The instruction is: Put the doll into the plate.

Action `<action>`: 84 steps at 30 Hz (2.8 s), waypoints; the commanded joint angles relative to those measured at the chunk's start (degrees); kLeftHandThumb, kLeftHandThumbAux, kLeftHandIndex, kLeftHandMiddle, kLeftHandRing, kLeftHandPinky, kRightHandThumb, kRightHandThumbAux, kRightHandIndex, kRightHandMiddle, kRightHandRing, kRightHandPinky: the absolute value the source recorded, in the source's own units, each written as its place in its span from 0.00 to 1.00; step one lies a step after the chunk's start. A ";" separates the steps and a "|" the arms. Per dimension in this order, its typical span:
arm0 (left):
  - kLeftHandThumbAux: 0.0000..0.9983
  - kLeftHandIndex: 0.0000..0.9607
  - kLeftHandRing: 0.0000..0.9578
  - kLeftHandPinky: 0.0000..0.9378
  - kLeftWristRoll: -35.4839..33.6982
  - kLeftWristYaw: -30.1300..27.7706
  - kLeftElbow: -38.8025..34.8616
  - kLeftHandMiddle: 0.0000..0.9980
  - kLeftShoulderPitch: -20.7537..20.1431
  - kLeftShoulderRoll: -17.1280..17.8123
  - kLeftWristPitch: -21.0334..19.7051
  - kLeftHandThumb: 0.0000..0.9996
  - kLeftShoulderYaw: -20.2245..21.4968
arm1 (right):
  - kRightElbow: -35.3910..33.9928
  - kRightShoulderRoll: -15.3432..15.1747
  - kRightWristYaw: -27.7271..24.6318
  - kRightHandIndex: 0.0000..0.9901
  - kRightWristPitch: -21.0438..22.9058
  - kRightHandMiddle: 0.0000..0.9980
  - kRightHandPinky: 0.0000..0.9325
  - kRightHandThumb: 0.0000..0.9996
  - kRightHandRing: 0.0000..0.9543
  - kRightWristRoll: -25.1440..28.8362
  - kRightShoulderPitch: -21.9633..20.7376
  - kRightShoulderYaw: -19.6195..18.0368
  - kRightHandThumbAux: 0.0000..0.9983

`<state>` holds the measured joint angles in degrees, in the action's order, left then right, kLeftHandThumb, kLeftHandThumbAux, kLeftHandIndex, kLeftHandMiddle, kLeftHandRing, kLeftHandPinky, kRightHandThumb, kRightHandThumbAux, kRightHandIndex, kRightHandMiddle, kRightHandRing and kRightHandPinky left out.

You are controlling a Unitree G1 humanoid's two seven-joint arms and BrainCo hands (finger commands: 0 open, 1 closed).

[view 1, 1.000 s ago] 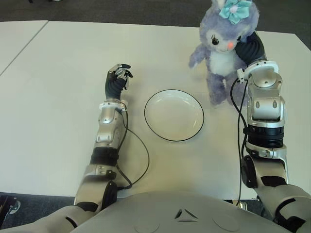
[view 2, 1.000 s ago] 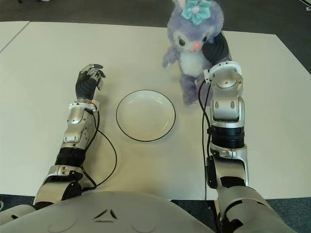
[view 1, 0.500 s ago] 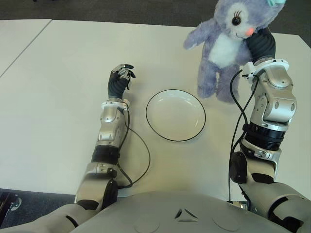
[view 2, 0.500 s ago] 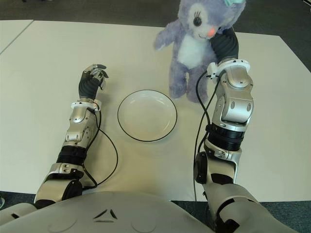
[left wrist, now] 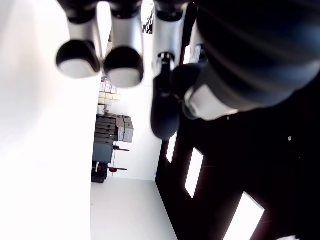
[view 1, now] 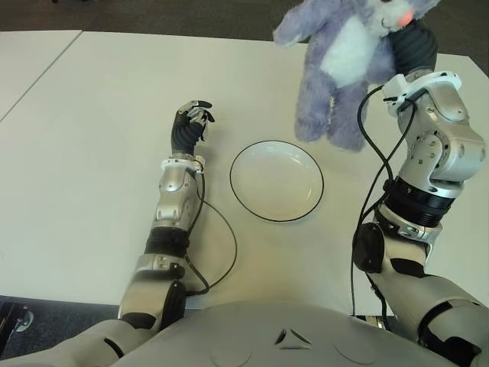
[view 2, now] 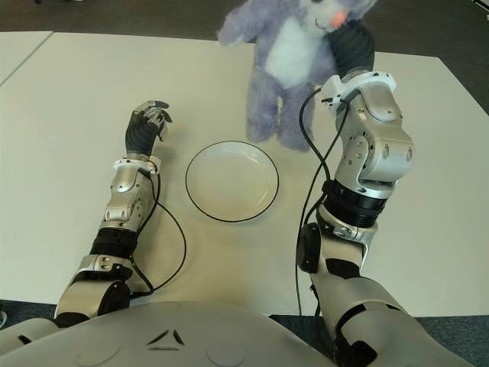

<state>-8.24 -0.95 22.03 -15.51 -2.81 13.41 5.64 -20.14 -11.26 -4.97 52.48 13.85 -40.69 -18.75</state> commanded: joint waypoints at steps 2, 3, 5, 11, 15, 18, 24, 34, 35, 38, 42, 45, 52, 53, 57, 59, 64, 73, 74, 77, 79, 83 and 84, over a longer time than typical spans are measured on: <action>0.71 0.46 0.93 0.94 -0.07 -0.39 5.57 0.89 4.90 -1.62 0.60 0.71 0.18 | -1.52 0.15 1.01 0.81 3.76 0.50 0.95 0.98 0.89 2.72 -1.82 -0.10 0.62; 0.71 0.46 0.93 0.94 -0.16 -0.59 5.62 0.89 4.88 -1.63 0.61 0.71 0.23 | -1.54 0.07 1.22 0.82 4.04 0.50 0.95 0.98 0.90 2.80 -2.01 0.08 0.62; 0.71 0.46 0.93 0.94 -0.27 -0.85 5.72 0.89 4.87 -1.65 0.61 0.71 0.30 | -1.49 0.04 1.70 0.82 4.61 0.50 0.95 0.97 0.90 3.00 -2.49 0.25 0.62; 0.71 0.46 0.93 0.94 0.03 -0.78 5.98 0.89 4.81 -1.82 0.87 0.71 0.15 | -1.94 0.45 3.23 0.74 8.46 0.50 0.96 0.97 0.91 3.78 -4.86 0.34 0.62; 0.71 0.46 0.93 0.93 0.06 -0.70 6.20 0.89 4.59 -1.92 0.72 0.71 0.15 | -3.12 0.92 3.87 0.75 13.24 0.50 0.97 0.97 0.91 4.76 -6.61 0.06 0.62; 0.71 0.46 0.93 0.93 0.11 -0.57 6.34 0.89 4.49 -1.99 0.70 0.71 0.17 | -4.02 1.26 4.20 0.77 16.46 0.50 0.97 0.97 0.92 5.51 -7.46 -0.41 0.62; 0.71 0.46 0.93 0.93 0.53 -0.27 6.91 0.89 4.06 -1.98 0.83 0.71 0.05 | -8.78 4.68 5.28 0.80 26.57 0.50 0.96 0.97 0.93 7.43 -8.22 -2.23 0.62; 0.71 0.46 0.93 0.93 0.91 -0.24 7.93 0.89 3.41 -2.01 1.92 0.71 0.15 | -12.27 9.57 6.57 0.81 30.10 0.50 0.95 0.97 0.92 6.46 -4.94 -2.50 0.62; 0.71 0.46 0.93 0.93 0.93 -0.27 8.05 0.89 3.33 -1.98 1.96 0.71 0.17 | -12.23 9.77 6.45 0.81 29.70 0.50 0.95 0.97 0.92 6.45 -4.42 -2.27 0.62; 0.71 0.46 0.93 0.93 0.86 -0.32 8.29 0.89 3.12 -1.98 2.07 0.71 0.29 | -12.33 10.35 6.06 0.80 28.59 0.50 0.94 0.97 0.91 6.48 -2.65 -1.37 0.62; 0.71 0.46 0.93 0.93 0.60 -0.40 8.23 0.89 2.94 -2.05 1.93 0.71 0.45 | -12.41 10.44 5.10 0.78 25.65 0.50 0.93 0.97 0.90 6.35 1.75 1.71 0.63; 0.71 0.46 0.93 0.93 0.58 -0.47 8.24 0.89 2.79 -1.99 1.84 0.71 0.49 | -11.95 9.71 4.41 0.79 23.70 0.50 0.94 0.97 0.90 6.20 3.75 3.66 0.63; 0.71 0.46 0.93 0.93 0.88 -0.57 8.12 0.89 2.53 -1.63 1.57 0.71 0.35 | -12.35 6.97 2.38 0.82 16.92 0.50 0.94 0.97 0.91 4.85 8.82 9.68 0.63; 0.71 0.46 0.93 0.93 0.89 -0.58 8.13 0.89 2.51 -1.60 1.56 0.71 0.35 | -12.32 6.83 2.37 0.82 16.33 0.50 0.94 0.97 0.91 4.70 9.18 10.10 0.63; 0.71 0.46 0.93 0.93 0.91 -0.64 8.14 0.89 2.54 -1.51 1.63 0.71 0.34 | -12.45 6.22 2.70 0.82 14.58 0.50 0.94 0.97 0.91 3.78 10.74 12.25 0.63; 0.71 0.46 0.93 0.93 0.82 -0.73 8.06 0.89 2.59 -1.55 1.74 0.71 0.35 | -12.47 6.16 3.06 0.83 13.94 0.50 0.94 0.97 0.91 3.17 11.56 13.29 0.63; 0.71 0.46 0.93 0.93 0.58 -0.90 7.92 0.89 2.64 -1.63 1.68 0.71 0.42 | -12.22 5.90 3.54 0.83 13.05 0.50 0.94 0.97 0.91 2.06 12.65 14.99 0.63; 0.71 0.46 0.93 0.93 0.71 -0.28 7.62 0.89 2.70 -1.84 1.43 0.71 0.49 | -10.30 4.98 2.57 0.83 8.42 0.50 0.95 0.97 0.91 0.08 15.93 18.06 0.63; 0.71 0.46 0.93 0.93 0.72 -0.30 7.60 0.89 2.71 -1.82 1.44 0.71 0.49 | -10.11 4.86 2.43 0.83 7.80 0.50 0.95 0.97 0.91 -0.11 16.47 18.42 0.63; 0.71 0.46 0.93 0.93 0.76 -0.32 7.29 0.89 2.93 -1.82 1.51 0.71 0.43 | -10.09 4.15 2.27 0.84 6.61 0.50 0.95 0.97 0.91 -0.88 17.55 19.60 0.63; 0.71 0.46 0.93 0.93 0.71 -0.36 7.21 0.89 2.98 -1.81 1.42 0.71 0.44 | -9.94 3.81 1.89 0.84 5.64 0.50 0.95 0.97 0.91 -1.25 17.99 20.09 0.63; 0.71 0.46 0.93 0.93 0.41 -0.58 6.84 0.89 3.23 -1.85 1.15 0.71 0.52 | -9.80 3.60 1.40 0.84 4.18 0.50 0.95 0.97 0.92 -1.52 18.77 20.56 0.63; 0.71 0.46 0.93 0.93 0.32 -0.64 6.76 0.89 3.30 -1.86 1.11 0.71 0.55 | -9.67 3.61 1.28 0.84 3.76 0.50 0.96 0.97 0.92 -1.55 19.06 20.60 0.63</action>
<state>-7.15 -1.00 25.15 -18.10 -3.46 15.07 5.89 -30.22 -7.49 -3.25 58.24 12.74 -22.40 1.38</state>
